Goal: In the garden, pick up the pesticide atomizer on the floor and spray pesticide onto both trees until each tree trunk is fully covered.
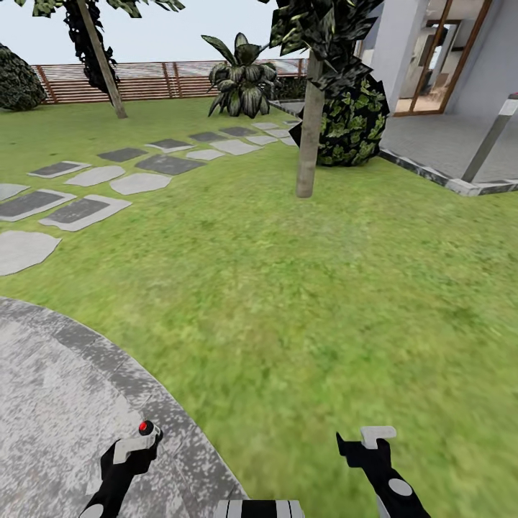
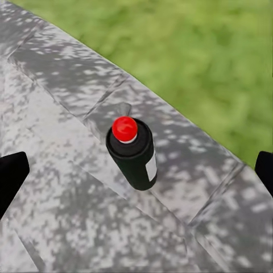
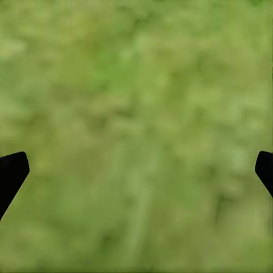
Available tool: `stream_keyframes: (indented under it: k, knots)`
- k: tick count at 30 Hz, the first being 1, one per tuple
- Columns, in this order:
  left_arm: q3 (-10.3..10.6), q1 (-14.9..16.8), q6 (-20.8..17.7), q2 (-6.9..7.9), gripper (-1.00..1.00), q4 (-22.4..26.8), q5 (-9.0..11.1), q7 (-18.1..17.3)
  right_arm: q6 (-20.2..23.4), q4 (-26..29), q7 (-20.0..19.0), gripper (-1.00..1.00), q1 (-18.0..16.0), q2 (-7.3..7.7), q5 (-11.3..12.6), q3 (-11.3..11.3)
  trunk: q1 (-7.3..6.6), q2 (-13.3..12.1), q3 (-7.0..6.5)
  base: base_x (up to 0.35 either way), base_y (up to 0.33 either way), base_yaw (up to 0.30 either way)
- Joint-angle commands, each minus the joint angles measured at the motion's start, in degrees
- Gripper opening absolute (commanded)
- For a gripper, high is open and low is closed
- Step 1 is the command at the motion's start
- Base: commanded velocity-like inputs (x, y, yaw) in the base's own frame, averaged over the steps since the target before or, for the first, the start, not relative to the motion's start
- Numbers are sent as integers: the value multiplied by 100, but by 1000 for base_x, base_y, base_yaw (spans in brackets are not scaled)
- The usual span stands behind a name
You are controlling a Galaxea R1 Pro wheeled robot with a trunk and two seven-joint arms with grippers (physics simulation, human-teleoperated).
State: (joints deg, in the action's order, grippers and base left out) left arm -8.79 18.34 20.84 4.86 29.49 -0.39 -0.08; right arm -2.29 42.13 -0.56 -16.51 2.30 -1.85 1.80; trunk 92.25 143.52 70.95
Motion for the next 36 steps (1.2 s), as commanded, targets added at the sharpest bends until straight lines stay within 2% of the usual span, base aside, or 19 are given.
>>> stream_keyframes:
  k: [1, 5, 20, 36]
  knots:
    - [-10, 3, 18, 1, 100, -4, -5, -1, -17, -3, -6, 100, -2, -1, -19, 10, -1, 1, 4, 0, 0, 0]
    - [-22, 7, 17, 12, 100, -6, -5, -1, -17, 1, -6, 100, -2, -1, -24, 6, -1, 1, 4, 0, 0, 0]
    - [-35, 10, 34, 14, 100, -9, 25, 16, -17, -3, 0, 100, -2, -1, -26, 13, 38, 21, 402, 0, 0, 47]
    - [-31, 38, 40, 6, 100, -10, -3, 17, -29, -3, 5, 100, -2, 15, -39, 15, 38, 21, 517, 26, 0, 89]
